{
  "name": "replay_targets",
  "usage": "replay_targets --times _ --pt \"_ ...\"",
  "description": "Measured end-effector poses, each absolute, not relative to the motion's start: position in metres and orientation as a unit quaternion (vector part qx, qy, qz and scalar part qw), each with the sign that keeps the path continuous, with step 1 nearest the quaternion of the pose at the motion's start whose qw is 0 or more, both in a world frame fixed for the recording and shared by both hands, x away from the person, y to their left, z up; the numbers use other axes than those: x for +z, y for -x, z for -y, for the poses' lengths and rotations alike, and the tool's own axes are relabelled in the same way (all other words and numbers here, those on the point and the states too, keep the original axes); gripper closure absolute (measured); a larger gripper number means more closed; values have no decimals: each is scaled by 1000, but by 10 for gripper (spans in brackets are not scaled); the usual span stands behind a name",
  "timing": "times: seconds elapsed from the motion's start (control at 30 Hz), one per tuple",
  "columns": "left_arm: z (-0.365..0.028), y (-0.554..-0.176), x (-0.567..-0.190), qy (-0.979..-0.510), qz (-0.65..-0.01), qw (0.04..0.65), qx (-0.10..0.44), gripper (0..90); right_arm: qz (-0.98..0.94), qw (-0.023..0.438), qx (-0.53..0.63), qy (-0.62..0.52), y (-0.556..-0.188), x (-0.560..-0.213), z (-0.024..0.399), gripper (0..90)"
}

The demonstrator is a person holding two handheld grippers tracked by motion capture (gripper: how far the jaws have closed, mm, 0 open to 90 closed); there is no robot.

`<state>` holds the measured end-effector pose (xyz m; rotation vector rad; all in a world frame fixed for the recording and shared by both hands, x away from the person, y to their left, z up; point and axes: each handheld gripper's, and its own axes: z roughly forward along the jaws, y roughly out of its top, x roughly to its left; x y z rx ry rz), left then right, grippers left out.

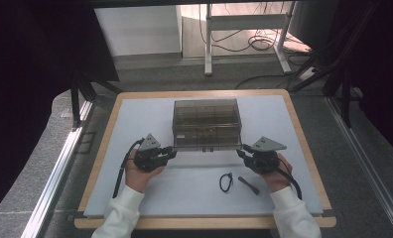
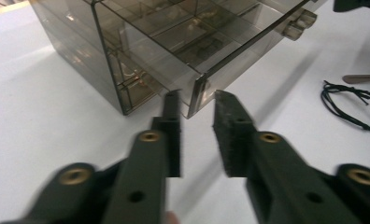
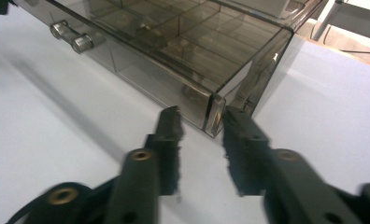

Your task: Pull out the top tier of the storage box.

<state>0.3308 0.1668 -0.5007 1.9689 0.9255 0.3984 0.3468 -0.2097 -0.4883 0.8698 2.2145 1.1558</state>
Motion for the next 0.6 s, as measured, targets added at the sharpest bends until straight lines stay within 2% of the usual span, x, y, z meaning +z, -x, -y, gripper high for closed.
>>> replay_targets --times 0.13,0.43,0.6 --pt "-172 -329 -501 -788 -383 455 159 564 -807 245 427 -327 -346 -489 212 536" --pt "-176 -324 -498 -790 -387 448 158 469 -805 225 430 -341 -343 -486 221 440" --pt "-178 -320 -497 -792 -389 444 156 407 -804 222 430 -345 -339 -485 224 427"
